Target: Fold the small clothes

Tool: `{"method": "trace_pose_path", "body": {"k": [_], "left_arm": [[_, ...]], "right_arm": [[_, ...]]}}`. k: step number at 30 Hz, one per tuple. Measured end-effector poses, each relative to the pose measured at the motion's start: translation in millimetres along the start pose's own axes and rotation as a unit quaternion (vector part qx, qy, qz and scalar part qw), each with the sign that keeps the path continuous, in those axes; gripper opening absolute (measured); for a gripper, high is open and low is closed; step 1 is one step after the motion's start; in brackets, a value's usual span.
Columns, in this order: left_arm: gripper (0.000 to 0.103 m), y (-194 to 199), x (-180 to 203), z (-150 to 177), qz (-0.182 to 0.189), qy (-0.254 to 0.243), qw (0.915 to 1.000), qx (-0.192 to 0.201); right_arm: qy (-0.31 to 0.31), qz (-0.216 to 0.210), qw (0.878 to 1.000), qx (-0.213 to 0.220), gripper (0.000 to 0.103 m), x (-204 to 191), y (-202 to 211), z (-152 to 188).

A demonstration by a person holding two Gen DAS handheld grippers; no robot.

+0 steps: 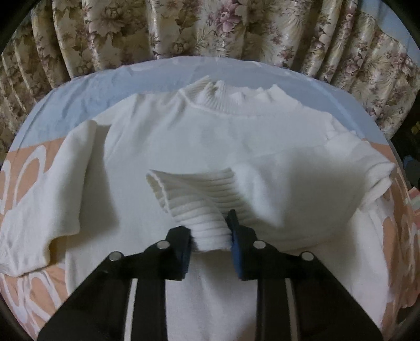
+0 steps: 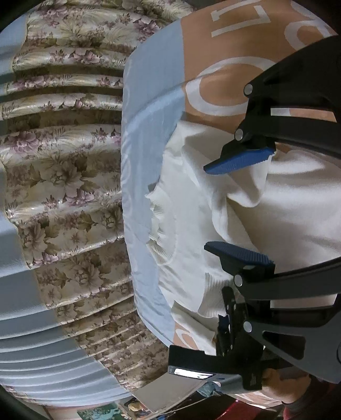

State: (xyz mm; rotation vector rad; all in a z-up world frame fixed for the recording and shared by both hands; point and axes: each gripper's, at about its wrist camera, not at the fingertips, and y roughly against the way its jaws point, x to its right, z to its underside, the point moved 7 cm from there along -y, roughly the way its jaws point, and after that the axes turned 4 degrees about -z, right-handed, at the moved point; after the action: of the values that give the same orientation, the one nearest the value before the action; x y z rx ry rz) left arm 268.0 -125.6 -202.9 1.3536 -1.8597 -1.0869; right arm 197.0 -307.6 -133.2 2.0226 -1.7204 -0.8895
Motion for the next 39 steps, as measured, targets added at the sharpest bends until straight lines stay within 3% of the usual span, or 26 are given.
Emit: {"method": "trace_pose_path", "body": {"k": [8,12,18,24,28,30,31,32,39], "left_arm": [[0.023,4,-42,-17,-0.036,0.026,0.9988,0.019],[0.023,-5,-67,-18,-0.054,0.035,0.9978,0.017],[0.023,-4,-107,-21,-0.088,0.054,0.9943,0.027],[0.024,-8,-119,-21,-0.09,0.045,0.9945,0.029],[0.026,-9,-113,-20,-0.117,0.024,0.9922,0.035],[0.026,-8,-112,-20,-0.12,0.022,0.9919,0.034],[0.027,-7,-112,-20,-0.119,0.023,0.992,0.035],[0.029,-6,-111,-20,-0.115,0.024,0.9925,0.034],[0.037,-9,-108,-18,-0.121,0.015,0.992,0.033]], "right_arm": [[-0.019,0.033,0.999,-0.016,0.055,32,1,3],[-0.058,0.033,0.996,-0.055,0.055,54,-20,14],[-0.047,0.051,0.993,-0.1,0.055,66,-60,18],[-0.036,0.074,0.99,-0.111,0.055,79,-81,11],[-0.038,0.078,0.988,-0.129,0.043,84,-93,13],[-0.028,0.075,0.99,-0.12,0.029,80,-93,11],[-0.024,0.077,0.99,-0.113,0.013,79,-91,9],[-0.022,0.086,0.991,-0.105,0.009,81,-88,7],[-0.048,0.092,0.99,-0.099,0.01,101,-87,9]]}}
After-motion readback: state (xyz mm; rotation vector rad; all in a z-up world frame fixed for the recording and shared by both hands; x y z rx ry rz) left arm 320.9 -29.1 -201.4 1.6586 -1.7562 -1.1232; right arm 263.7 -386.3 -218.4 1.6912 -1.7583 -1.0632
